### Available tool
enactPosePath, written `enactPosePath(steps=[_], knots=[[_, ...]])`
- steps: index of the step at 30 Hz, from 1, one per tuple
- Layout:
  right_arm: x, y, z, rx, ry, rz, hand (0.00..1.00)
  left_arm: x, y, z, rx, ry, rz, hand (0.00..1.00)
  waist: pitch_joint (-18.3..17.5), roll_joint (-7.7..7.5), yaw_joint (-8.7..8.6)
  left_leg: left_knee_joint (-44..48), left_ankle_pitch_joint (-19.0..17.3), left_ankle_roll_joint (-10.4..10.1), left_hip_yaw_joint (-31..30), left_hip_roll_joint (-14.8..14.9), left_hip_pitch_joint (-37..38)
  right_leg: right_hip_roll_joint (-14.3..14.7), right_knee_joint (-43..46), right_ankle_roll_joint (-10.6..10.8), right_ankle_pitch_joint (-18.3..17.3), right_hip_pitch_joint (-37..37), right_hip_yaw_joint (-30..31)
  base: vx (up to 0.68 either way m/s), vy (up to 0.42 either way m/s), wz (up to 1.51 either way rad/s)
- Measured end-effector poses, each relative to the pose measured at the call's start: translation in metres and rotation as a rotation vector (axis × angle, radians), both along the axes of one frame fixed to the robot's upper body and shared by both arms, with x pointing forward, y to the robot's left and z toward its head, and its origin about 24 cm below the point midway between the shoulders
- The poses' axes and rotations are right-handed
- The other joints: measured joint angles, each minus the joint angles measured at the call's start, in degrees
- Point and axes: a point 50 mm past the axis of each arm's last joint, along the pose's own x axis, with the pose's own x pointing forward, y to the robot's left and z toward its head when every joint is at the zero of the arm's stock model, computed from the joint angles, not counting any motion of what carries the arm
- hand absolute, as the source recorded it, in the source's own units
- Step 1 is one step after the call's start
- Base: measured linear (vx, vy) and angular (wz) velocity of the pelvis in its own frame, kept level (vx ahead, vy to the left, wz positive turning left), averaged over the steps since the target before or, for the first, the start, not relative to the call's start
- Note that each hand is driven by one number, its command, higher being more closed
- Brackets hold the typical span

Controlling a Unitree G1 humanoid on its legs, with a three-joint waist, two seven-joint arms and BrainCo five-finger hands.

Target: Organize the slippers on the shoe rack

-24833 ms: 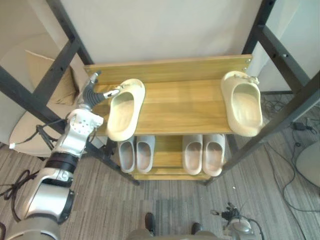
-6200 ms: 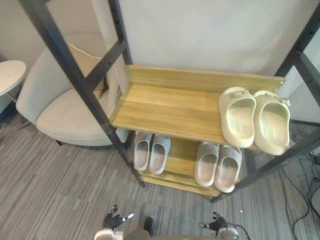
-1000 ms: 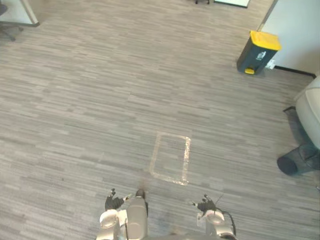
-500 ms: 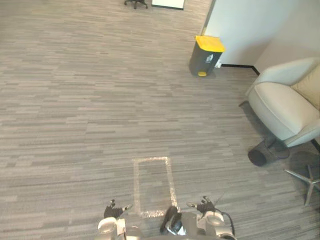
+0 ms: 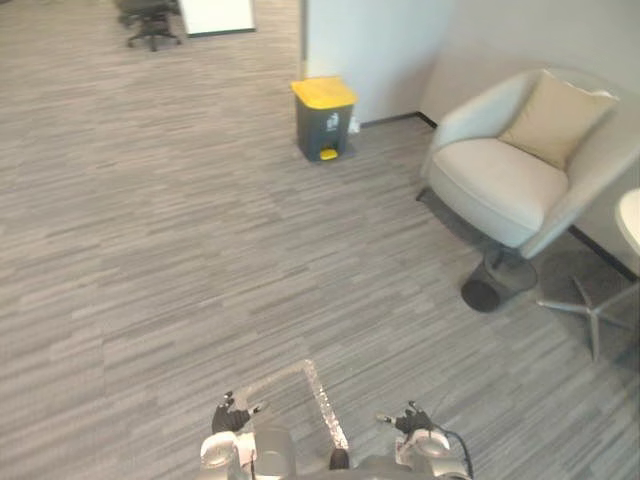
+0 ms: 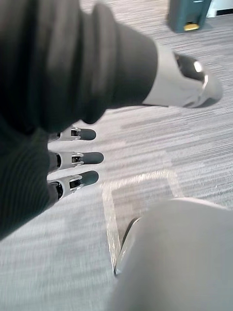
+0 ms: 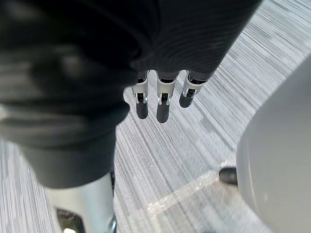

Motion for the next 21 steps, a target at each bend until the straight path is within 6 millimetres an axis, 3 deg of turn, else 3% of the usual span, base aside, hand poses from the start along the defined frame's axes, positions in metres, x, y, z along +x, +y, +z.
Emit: enactPosePath(steps=[2, 4, 6, 8, 9, 10, 12, 14, 15, 19, 21], knots=[[-0.003, -0.001, -0.001, 0.000, 0.008, 0.001, 0.00, -0.002, 0.000, -0.001, -0.007, 0.005, 0.008, 0.00, -0.35, -0.04, -0.05, 0.77, 0.14, 1.51, 4.65, 0.18, 1.25, -1.24, 0.77, 1.83, -1.72, 0.70, 2.11, 0.20, 0.338, -1.00], [-0.007, 0.000, -0.002, 0.001, 0.017, 0.005, 0.00, -0.006, 0.003, -0.002, -0.002, 0.016, 0.018, 0.00, -1.25, -1.48, 0.08, 0.50, -1.66, 2.62, 10.28, 0.23, 3.44, -3.92, 3.29, 2.98, -2.21, 0.37, 1.82, 0.26, 0.383, -1.14], [-0.009, 0.000, -0.003, 0.002, 0.019, 0.007, 0.00, -0.007, 0.006, -0.002, 0.005, 0.021, 0.020, 0.00, -1.59, -1.96, 0.13, 0.37, -2.52, 3.96, 14.37, 0.75, 5.56, -4.81, 6.73, 4.13, -2.95, -0.63, 0.36, 0.20, 0.234, -1.19], [-0.015, -0.002, -0.004, 0.002, 0.026, -0.006, 0.00, -0.010, 0.005, -0.004, 0.000, 0.038, 0.018, 0.00, -1.77, -2.19, 0.04, -2.01, -2.99, 4.54, 20.55, 1.84, 9.73, -7.25, 12.71, 4.72, -3.43, -2.40, -7.22, 0.21, 0.202, -1.38], [-0.015, -0.003, -0.004, 0.002, 0.027, -0.015, 0.00, -0.011, 0.005, -0.005, -0.002, 0.042, 0.017, 0.00, -1.94, -1.97, 0.05, -3.45, -2.98, 4.56, 23.47, 2.65, 11.61, -9.43, 13.79, 4.61, -3.40, -2.69, -14.16, 0.13, 0.105, -1.06], [-0.016, -0.003, -0.004, 0.002, 0.029, -0.015, 0.00, -0.012, 0.004, -0.006, -0.004, 0.049, 0.016, 0.00, -1.95, -1.94, 0.05, -3.95, -2.97, 4.57, 24.20, 2.88, 12.34, -10.61, 13.59, 4.53, -3.37, -2.77, -17.74, 0.19, 0.088, -0.97], [-0.016, -0.005, -0.005, -0.001, 0.030, -0.013, 0.00, -0.012, 0.004, -0.007, -0.001, 0.057, 0.001, 0.00, -2.07, -1.95, 0.00, -4.89, -2.97, 4.57, 26.98, 3.76, 13.45, -13.59, 9.29, 3.53, -1.85, -2.28, -30.53, 0.19, 0.011, -0.85], [-0.016, -0.007, -0.005, -0.005, 0.033, -0.012, 0.00, -0.008, 0.007, -0.007, 0.011, 0.067, -0.035, 0.00, -2.15, -2.25, -0.04, -5.68, -2.97, 4.56, 26.93, 3.37, 13.77, -12.63, 2.31, 3.78, 1.09, -1.51, -32.00, 0.15, -0.094, -0.74], [-0.015, -0.010, -0.006, -0.012, 0.039, -0.007, 0.00, -0.007, 0.006, -0.009, 0.012, 0.082, -0.058, 0.00, -2.05, -1.60, -0.45, -6.41, -2.61, 4.11, 25.69, 3.53, 14.80, -11.24, -0.50, 3.77, 2.73, 0.48, -30.86, 0.14, -0.119, -0.65], [-0.017, -0.017, -0.006, -0.026, 0.044, -0.018, 0.00, -0.011, 0.000, -0.011, 0.001, 0.101, -0.080, 0.00, -2.54, 0.07, -0.93, -6.75, -2.31, 3.57, 22.29, 3.93, 15.93, -8.59, -5.62, 3.41, 3.73, 3.27, -28.63, 0.10, -0.110, -0.34], [-0.018, -0.021, -0.006, -0.029, 0.045, -0.049, 0.00, -0.006, -0.002, -0.009, -0.003, 0.077, -0.077, 0.00, -1.84, -0.15, -0.87, 1.51, -2.37, 3.48, 22.11, 5.35, 13.53, -7.67, -7.36, 3.22, 3.81, 5.17, -28.00, 0.08, -0.099, -0.10]])
